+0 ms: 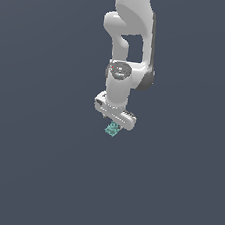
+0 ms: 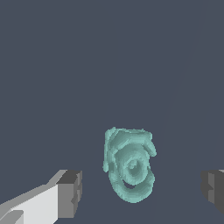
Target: Pick up the object and move it to a goal position.
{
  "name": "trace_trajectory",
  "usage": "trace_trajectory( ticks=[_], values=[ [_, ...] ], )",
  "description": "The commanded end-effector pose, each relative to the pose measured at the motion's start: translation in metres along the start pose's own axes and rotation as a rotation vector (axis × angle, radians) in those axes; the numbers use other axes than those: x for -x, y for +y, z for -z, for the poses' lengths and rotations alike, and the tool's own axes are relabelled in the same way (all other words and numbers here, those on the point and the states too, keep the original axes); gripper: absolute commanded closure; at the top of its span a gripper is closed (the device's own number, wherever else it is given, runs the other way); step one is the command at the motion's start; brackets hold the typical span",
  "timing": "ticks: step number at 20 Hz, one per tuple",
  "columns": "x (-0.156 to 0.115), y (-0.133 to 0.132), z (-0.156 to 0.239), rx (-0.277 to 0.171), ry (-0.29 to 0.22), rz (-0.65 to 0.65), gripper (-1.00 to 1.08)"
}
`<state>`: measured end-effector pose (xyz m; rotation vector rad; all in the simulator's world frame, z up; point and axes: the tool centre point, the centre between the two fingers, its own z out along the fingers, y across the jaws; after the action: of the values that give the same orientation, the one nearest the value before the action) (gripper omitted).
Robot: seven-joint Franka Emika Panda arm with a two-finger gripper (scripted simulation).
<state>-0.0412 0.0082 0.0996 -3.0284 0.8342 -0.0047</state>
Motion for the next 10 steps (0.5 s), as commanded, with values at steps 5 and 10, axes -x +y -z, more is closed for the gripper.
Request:
trace_trajectory(
  ticks=[5, 10],
  values=[
    [0.0061, 0.0008, -0.0080, 0.001, -0.002, -0.060, -0.92],
    [0.0065, 0.0008, -0.0088, 0.001, -0.003, -0.061, -0.92]
  ],
)
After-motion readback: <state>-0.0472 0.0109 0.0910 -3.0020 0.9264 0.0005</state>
